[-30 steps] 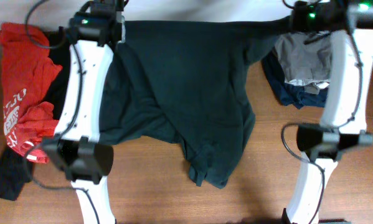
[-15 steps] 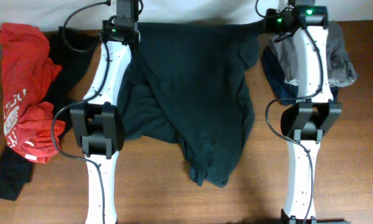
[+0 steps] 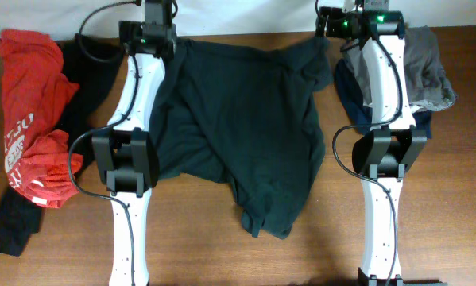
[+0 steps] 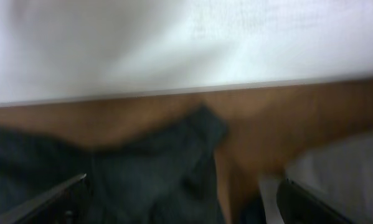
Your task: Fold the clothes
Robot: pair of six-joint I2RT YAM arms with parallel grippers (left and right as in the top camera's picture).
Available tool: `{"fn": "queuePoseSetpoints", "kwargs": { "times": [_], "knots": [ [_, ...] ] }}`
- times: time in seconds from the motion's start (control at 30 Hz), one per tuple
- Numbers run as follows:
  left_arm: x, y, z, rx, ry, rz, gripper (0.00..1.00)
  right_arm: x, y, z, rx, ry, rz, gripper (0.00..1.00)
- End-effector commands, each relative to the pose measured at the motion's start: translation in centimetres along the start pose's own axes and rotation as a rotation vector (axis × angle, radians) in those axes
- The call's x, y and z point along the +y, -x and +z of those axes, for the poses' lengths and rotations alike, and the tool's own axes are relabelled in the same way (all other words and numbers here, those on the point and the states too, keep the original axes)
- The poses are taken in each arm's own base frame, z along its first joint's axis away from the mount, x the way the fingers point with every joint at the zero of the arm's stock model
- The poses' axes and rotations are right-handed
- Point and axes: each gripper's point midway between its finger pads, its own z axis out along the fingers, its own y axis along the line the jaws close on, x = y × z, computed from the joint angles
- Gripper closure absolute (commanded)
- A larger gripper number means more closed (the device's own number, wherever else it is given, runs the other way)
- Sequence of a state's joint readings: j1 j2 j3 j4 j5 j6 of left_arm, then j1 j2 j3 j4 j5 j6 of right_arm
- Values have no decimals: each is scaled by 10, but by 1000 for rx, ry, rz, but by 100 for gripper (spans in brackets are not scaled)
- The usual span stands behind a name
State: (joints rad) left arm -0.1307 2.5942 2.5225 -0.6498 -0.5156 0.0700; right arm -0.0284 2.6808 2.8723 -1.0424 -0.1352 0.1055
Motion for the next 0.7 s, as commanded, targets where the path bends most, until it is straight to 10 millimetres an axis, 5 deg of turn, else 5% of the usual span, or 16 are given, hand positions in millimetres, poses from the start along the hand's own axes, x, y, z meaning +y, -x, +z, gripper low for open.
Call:
{"fn": "queuePoseSetpoints", "kwargs": {
  "times": [0.0, 0.3, 0.47, 0.67],
  "knots": [
    [27, 47, -50, -64, -78, -5, 1, 6, 27, -60, -59, -5, 1, 1],
    [22, -14, -130, 259, -335, 72, 1, 19, -30, -131, 187, 16, 37, 1],
    [18, -52, -132, 406, -353, 123, 1, 18, -53, -140, 283, 8, 52, 1],
    [4, -80, -103, 459, -369, 236, 1, 18, -57, -139, 301, 7, 50, 1]
  ]
}}
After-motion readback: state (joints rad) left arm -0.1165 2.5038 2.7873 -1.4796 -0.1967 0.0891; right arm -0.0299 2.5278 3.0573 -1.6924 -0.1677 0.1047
